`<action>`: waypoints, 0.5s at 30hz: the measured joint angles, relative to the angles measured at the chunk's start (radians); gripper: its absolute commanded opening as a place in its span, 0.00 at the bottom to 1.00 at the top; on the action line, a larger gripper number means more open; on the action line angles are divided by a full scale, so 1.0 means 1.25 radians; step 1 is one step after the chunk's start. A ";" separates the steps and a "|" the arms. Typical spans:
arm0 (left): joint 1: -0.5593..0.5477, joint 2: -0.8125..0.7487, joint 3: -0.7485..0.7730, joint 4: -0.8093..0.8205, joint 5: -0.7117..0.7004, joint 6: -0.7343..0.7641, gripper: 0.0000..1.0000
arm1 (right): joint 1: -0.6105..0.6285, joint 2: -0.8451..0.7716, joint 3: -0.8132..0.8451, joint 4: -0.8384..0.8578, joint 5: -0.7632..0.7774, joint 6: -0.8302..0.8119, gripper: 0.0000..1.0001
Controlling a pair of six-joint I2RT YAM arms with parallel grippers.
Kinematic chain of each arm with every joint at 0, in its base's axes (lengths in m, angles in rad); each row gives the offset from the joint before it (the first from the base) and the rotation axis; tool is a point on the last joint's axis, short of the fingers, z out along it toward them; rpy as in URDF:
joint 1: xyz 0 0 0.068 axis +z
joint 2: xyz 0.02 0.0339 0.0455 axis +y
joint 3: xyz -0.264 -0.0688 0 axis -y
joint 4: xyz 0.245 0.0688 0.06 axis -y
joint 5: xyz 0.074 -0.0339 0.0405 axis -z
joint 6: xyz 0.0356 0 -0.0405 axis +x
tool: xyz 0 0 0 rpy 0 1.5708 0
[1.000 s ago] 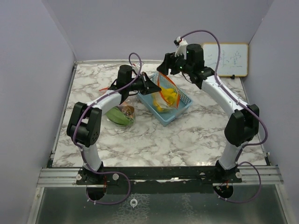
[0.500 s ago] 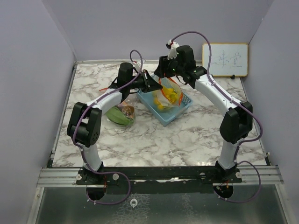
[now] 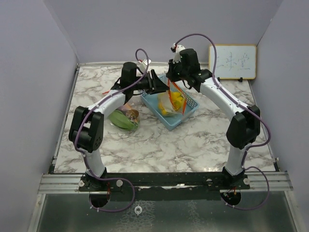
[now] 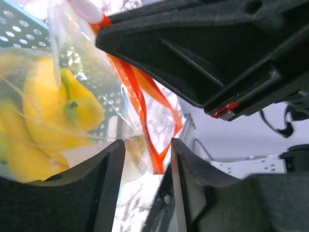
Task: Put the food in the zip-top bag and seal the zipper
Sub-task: Zip the zipper on the food storage bag into the bin.
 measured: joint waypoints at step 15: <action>0.197 -0.200 0.008 -0.138 0.059 0.551 0.99 | -0.019 -0.205 -0.096 -0.006 -0.279 -0.141 0.03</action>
